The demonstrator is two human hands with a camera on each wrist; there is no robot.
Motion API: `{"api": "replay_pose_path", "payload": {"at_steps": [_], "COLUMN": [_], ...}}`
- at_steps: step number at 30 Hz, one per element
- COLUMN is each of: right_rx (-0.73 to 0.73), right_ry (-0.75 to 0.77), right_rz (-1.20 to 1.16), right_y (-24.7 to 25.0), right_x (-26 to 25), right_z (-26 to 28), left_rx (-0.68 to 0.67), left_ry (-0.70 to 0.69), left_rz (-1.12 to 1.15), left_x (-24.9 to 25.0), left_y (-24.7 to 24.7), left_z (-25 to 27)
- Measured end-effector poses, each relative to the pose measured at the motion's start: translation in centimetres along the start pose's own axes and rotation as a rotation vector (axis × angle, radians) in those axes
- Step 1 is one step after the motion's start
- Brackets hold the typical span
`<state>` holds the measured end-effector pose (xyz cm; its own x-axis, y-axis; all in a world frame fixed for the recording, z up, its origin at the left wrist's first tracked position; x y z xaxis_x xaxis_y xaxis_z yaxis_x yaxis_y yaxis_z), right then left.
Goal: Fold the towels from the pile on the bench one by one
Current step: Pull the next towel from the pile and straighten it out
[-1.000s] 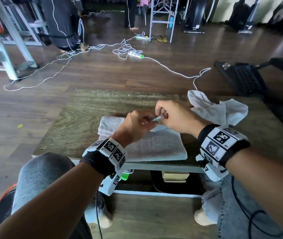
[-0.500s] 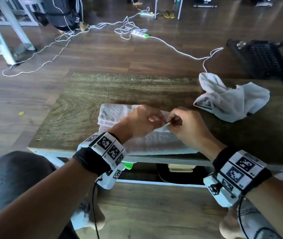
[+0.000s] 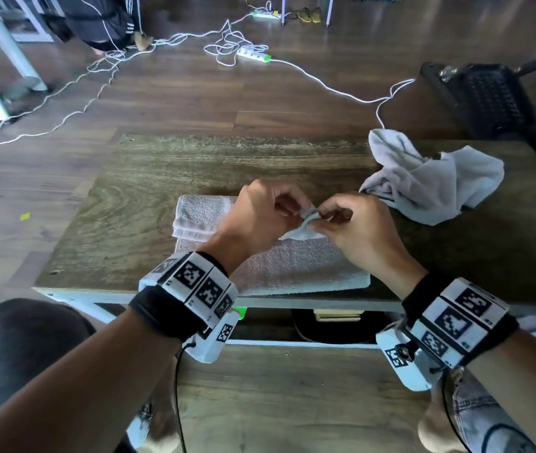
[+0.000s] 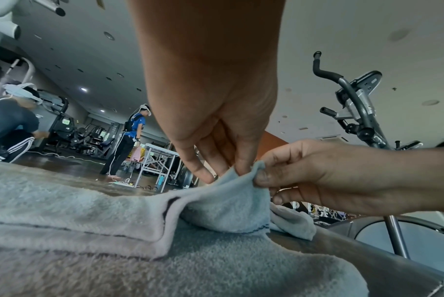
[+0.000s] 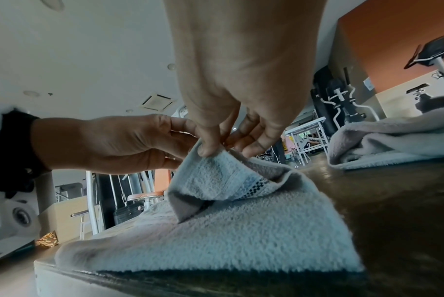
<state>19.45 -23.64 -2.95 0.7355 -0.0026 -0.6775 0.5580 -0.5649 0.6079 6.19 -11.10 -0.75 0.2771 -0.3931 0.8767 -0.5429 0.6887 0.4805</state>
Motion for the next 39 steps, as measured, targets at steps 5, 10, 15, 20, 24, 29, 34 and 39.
{"api": "replay_pose_path", "payload": {"at_steps": [5, 10, 15, 20, 24, 29, 34, 39], "right_rx": [0.007, -0.037, -0.039, -0.024, -0.017, 0.003, 0.003, 0.002], "right_ry": [-0.006, 0.001, -0.036, -0.039, -0.020, -0.028, -0.041, -0.036], "right_rz": [-0.045, -0.027, -0.009, -0.036, -0.024, -0.007, 0.006, 0.014], "right_y": [0.9, 1.1, 1.0, 0.9, 0.9, 1.1, 1.1, 1.0], "right_x": [-0.2, 0.0, 0.2, -0.1, -0.2, -0.1, 0.1, 0.1], "right_z": [0.3, 0.5, 0.5, 0.3, 0.4, 0.4, 0.5, 0.5], "left_rx": [0.018, -0.003, 0.016, 0.017, 0.026, 0.017, 0.000, -0.016], "left_ry": [0.073, 0.106, 0.128, 0.112, 0.119, 0.155, 0.170, 0.153], "left_rz": [-0.025, -0.013, -0.009, -0.012, -0.012, 0.013, 0.005, 0.006], "left_x": [0.5, 1.0, 0.9, 1.0, 0.9, 1.0, 1.1, 1.2], "left_y": [-0.7, -1.4, -1.5, -1.4, -1.4, -1.6, -1.7, -1.7], "left_z": [-0.2, 0.1, 0.2, 0.2, 0.0, -0.2, -0.1, 0.0]}}
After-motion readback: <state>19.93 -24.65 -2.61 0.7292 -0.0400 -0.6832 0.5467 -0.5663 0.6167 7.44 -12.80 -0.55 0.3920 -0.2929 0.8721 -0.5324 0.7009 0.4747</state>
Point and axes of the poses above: each hand's wrist, its own z-axis away from the middle knuckle, its own y-axis out of the back of the hand, x = y × z, the point moved 1 cm from there along -z, towards the middle knuckle, and after that the axes turned 11 degrees about y, right-handed, at the moved point
